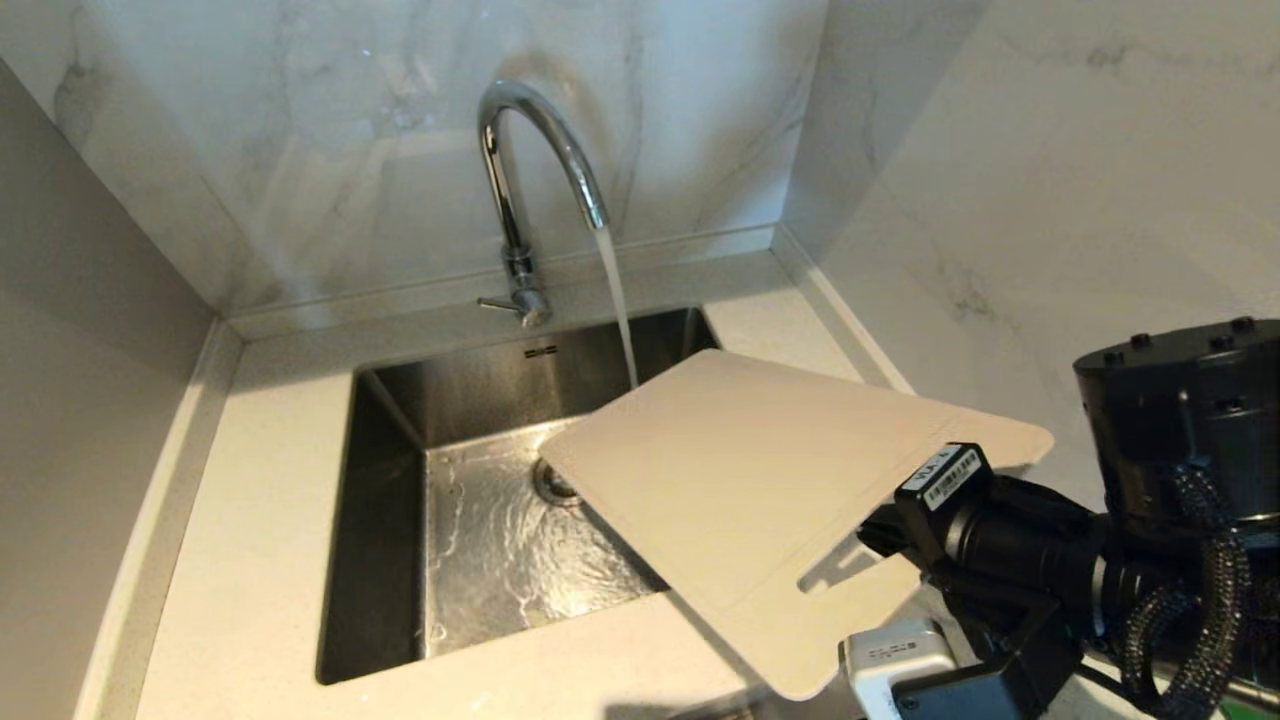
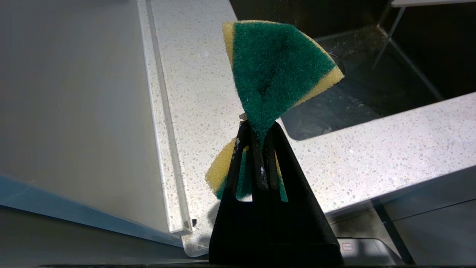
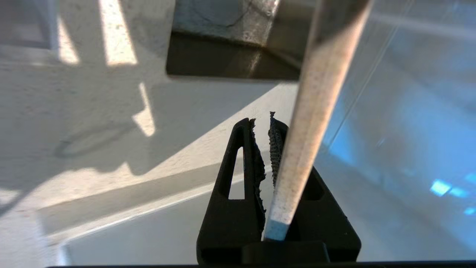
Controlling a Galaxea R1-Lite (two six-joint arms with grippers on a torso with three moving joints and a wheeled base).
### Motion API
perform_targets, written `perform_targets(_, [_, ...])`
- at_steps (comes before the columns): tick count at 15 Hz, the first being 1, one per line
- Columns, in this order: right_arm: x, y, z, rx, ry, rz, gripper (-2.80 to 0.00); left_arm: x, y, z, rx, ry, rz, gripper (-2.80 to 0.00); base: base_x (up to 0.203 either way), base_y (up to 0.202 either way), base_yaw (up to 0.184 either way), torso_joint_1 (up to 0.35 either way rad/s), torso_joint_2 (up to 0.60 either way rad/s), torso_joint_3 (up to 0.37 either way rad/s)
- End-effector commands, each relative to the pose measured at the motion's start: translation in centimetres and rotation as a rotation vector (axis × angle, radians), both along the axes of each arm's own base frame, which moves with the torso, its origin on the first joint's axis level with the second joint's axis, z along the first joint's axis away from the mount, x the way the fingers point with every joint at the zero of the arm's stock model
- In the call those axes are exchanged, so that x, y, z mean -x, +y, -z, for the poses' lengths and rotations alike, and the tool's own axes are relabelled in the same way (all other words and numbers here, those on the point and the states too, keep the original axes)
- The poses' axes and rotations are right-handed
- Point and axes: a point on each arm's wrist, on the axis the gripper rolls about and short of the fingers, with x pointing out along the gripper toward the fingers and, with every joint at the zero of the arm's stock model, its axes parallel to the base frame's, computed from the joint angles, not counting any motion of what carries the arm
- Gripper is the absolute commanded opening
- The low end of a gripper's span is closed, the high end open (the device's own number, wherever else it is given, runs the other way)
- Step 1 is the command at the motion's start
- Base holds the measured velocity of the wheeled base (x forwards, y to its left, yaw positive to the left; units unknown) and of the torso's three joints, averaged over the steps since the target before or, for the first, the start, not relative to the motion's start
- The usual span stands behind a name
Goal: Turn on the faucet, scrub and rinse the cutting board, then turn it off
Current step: Pick up the cutting board
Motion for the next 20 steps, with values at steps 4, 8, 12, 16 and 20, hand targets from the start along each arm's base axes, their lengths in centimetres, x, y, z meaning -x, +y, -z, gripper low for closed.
perform_targets(4, [-1.8, 1.3, -0.3, 0.080, -0.027, -0.133, -2.80, 0.0, 0.0, 0.0, 0.001, -0.001, -0.002, -2.80, 0.000, 0.000, 0.000, 0.000, 0.00, 0.000])
perform_targets(8, [-2.9, 2.2, -0.4, 0.087, -0.032, -0.222, -2.80, 0.0, 0.0, 0.0, 0.001, -0.001, -0.001, -2.80, 0.000, 0.000, 0.000, 0.000, 0.00, 0.000])
perform_targets(12, [-4.2, 3.1, -0.7, 0.170, -0.092, -0.346, -2.80, 0.0, 0.0, 0.0, 0.000, -0.001, -0.001, -2.80, 0.000, 0.000, 0.000, 0.000, 0.00, 0.000])
perform_targets(16, [-4.7, 3.7, -0.8, 0.175, -0.116, -0.444, -2.80, 0.0, 0.0, 0.0, 0.001, -0.001, -0.001, -2.80, 0.000, 0.000, 0.000, 0.000, 0.00, 0.000])
perform_targets(20, [-5.3, 4.2, -0.5, 0.184, -0.125, -0.517, -2.80, 0.0, 0.0, 0.0, 0.001, -0.001, -0.001, -2.80, 0.000, 0.000, 0.000, 0.000, 0.00, 0.000])
